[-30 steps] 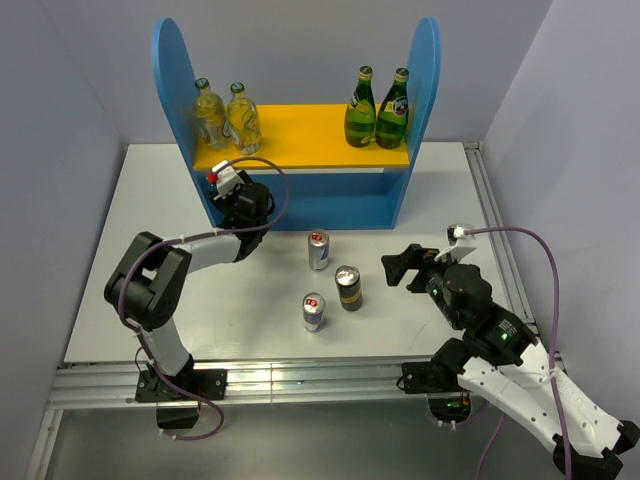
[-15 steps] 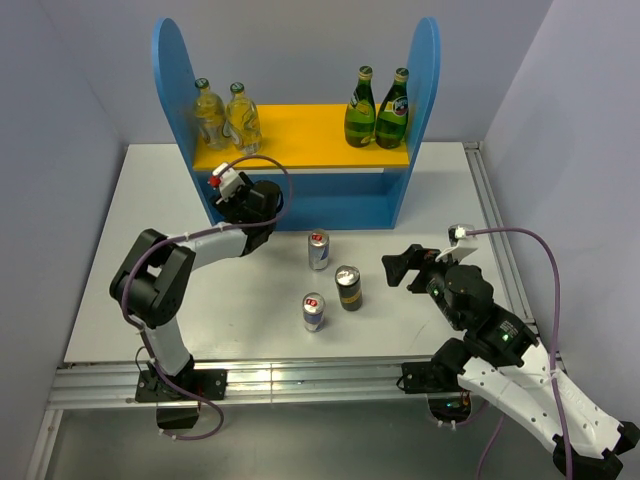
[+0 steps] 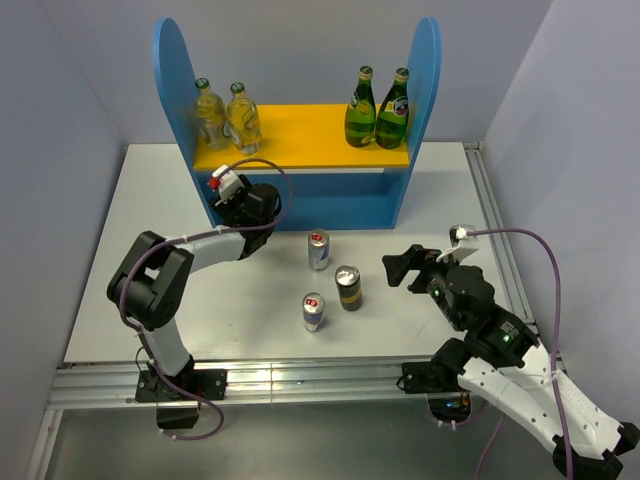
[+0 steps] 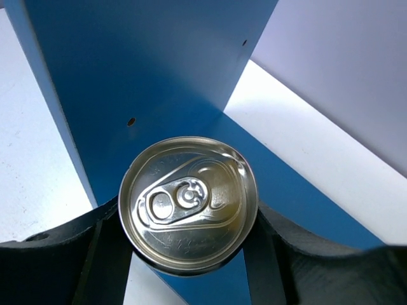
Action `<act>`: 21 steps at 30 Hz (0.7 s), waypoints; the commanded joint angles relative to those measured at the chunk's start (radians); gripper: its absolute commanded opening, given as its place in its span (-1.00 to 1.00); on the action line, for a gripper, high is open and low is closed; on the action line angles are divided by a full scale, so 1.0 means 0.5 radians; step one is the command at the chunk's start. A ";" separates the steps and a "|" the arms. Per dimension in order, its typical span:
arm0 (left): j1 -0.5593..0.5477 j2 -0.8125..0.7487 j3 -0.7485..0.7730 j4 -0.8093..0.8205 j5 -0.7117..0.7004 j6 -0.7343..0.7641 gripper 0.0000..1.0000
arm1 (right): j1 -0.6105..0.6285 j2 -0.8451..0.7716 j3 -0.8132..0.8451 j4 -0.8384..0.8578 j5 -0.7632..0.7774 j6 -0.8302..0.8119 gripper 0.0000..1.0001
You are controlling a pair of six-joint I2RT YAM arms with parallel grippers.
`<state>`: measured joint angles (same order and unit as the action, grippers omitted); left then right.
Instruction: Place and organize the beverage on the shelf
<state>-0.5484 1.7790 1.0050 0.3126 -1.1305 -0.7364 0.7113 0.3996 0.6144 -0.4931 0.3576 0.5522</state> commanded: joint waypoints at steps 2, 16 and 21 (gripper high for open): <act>0.005 0.001 -0.123 -0.110 0.537 0.421 -0.99 | 0.022 -0.035 -0.020 0.084 0.039 -0.012 1.00; -0.048 -0.503 -0.541 0.040 0.847 0.537 -0.99 | 0.026 -0.072 -0.029 0.090 0.043 -0.009 1.00; -0.045 -0.422 -0.418 0.071 0.767 0.608 -0.99 | 0.035 -0.090 -0.026 0.078 0.049 -0.003 1.00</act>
<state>-0.5674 1.5452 0.7589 0.3393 -0.7601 -0.4786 0.7162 0.3649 0.6125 -0.4892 0.3588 0.5526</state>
